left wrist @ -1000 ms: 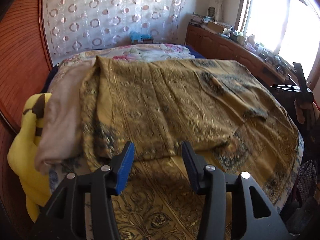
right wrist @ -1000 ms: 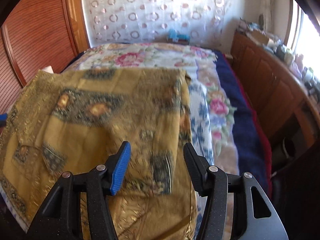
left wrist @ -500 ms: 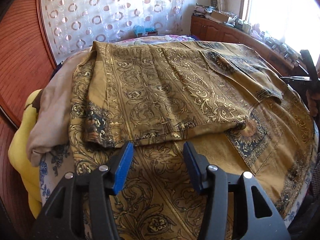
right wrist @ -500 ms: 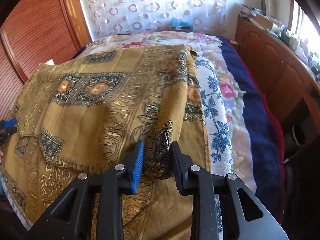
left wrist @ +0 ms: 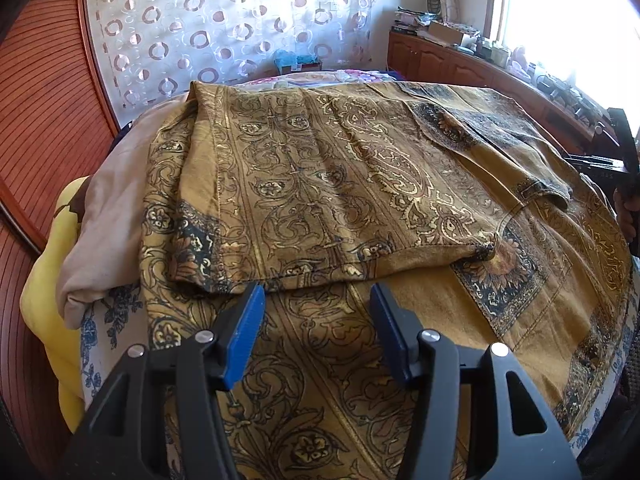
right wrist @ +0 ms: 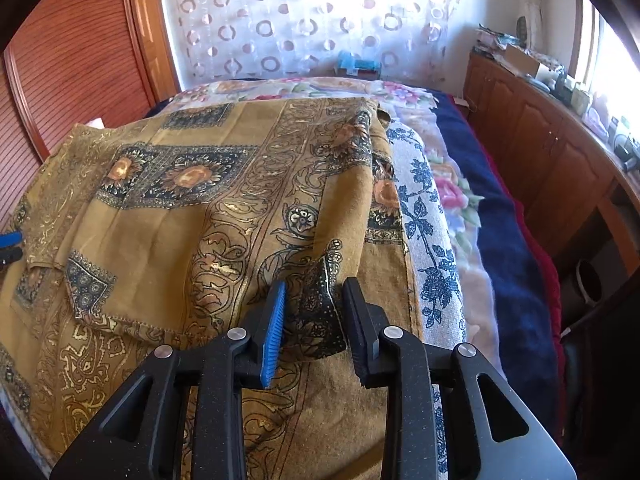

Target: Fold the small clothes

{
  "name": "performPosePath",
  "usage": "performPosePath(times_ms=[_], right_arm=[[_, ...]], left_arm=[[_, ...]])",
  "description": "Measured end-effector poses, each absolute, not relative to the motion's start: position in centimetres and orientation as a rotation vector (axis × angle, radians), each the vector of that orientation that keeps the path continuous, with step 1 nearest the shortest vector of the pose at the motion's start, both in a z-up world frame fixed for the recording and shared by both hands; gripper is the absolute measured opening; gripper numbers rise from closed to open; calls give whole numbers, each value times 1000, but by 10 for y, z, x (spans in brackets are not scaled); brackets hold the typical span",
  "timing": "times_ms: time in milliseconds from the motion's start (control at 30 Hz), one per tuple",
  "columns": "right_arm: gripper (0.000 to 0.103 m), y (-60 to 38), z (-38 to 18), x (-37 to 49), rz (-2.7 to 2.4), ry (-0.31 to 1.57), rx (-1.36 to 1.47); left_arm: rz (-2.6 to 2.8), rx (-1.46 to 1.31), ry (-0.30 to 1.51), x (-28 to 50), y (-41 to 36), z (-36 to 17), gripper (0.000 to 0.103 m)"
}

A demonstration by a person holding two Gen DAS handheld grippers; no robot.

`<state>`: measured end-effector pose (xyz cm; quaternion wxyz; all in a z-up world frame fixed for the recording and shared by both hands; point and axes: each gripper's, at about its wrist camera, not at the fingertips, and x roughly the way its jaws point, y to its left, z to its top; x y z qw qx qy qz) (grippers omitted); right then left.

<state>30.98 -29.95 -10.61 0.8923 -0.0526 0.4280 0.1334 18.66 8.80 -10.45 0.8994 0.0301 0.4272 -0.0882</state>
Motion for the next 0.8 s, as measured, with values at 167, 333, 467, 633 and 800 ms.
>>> performPosePath(times_ms=[167,333,467,633,800], right_arm=[[28,-301,-105,311,271,886,-122],[28,-300,-105,310,271,885,-121],[28,-301,-105,310,271,886,-122],[28,-300,-105,310,270,885,-122],[28,-301,-105,310,270,885,-122]], left_arm=[[-187,63,885,187,88,-104,55],[-185,57,886,186,87,-104,56],[-172,50,886,187,87,-104,56],[-162,44,892,185,89,-103,56],[-164,5,870,180,99,-96,56]])
